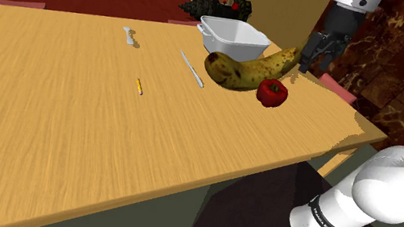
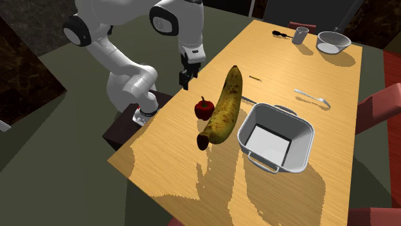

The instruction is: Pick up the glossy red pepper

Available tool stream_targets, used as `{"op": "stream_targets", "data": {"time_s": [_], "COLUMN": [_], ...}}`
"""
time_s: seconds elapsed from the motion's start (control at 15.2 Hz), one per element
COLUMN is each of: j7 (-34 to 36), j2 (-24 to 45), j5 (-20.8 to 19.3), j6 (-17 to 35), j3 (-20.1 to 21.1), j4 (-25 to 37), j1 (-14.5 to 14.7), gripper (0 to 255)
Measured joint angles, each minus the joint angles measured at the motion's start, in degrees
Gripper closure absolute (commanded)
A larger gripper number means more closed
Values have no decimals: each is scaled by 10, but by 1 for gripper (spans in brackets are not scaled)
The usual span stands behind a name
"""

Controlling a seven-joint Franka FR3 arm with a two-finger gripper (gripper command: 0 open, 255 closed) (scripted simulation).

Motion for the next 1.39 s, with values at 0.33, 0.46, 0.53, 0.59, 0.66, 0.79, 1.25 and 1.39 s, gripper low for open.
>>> {"op": "stream_targets", "data": {"time_s": [0.33,0.46,0.53,0.59,0.66,0.79,1.25,1.39], "j7": [188,322,375,400,415,426,429,429], "j2": [-12,-11,-7,-6,-6,-5,-3,-3], "j5": [39,66,74,78,81,84,89,89], "j6": [87,151,172,187,200,217,254,254], "j3": [54,100,117,124,130,135,140,140], "j4": [-57,-91,-97,-104,-114,-128,-162,-162], "j1": [-60,-97,-112,-121,-124,-127,-126,-126], "gripper": [0,0,0,0,0,0,255,255]}}
